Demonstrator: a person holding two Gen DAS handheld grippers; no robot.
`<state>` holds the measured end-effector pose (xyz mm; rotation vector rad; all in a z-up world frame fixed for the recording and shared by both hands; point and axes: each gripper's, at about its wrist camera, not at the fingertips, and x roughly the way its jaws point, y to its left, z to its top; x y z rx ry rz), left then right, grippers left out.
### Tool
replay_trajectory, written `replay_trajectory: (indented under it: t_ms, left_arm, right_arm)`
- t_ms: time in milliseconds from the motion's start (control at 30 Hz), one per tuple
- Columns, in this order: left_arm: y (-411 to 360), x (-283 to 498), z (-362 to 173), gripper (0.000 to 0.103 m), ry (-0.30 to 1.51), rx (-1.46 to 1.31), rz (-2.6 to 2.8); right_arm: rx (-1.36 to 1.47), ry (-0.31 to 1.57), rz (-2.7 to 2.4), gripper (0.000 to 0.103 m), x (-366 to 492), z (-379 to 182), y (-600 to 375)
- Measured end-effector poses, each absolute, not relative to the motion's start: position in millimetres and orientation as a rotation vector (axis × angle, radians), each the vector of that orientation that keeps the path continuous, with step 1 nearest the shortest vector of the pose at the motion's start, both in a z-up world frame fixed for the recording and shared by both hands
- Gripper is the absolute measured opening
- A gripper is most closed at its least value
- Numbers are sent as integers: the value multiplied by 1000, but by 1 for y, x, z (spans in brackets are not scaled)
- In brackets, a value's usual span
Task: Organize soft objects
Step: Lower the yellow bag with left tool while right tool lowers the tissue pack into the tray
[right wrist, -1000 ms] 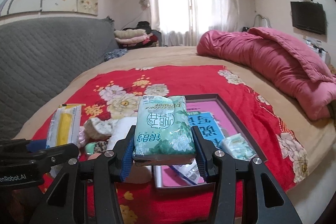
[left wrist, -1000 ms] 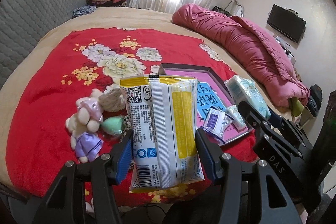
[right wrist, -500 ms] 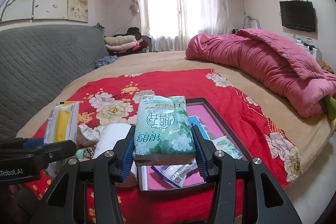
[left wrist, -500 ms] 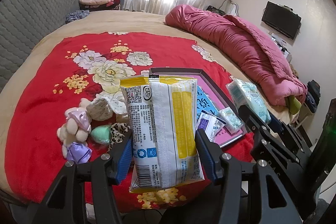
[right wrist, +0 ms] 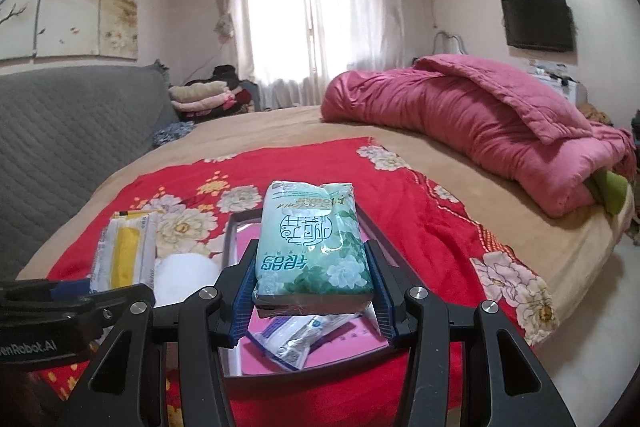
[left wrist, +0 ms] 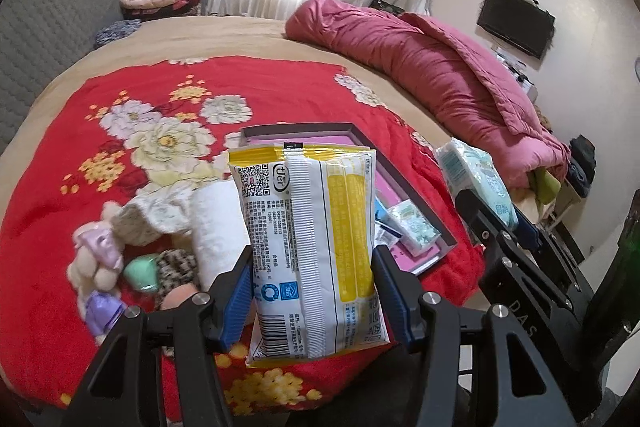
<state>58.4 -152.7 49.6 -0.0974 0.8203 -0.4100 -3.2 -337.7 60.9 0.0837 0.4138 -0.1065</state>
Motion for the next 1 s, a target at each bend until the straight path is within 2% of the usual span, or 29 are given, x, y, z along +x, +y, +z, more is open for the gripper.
replay_trajectory:
  t_ms: [1000]
  left_arm:
    - [-235, 118, -11, 57, 934, -1, -489]
  right_arm:
    - [137, 496, -206, 51, 23, 25, -390]
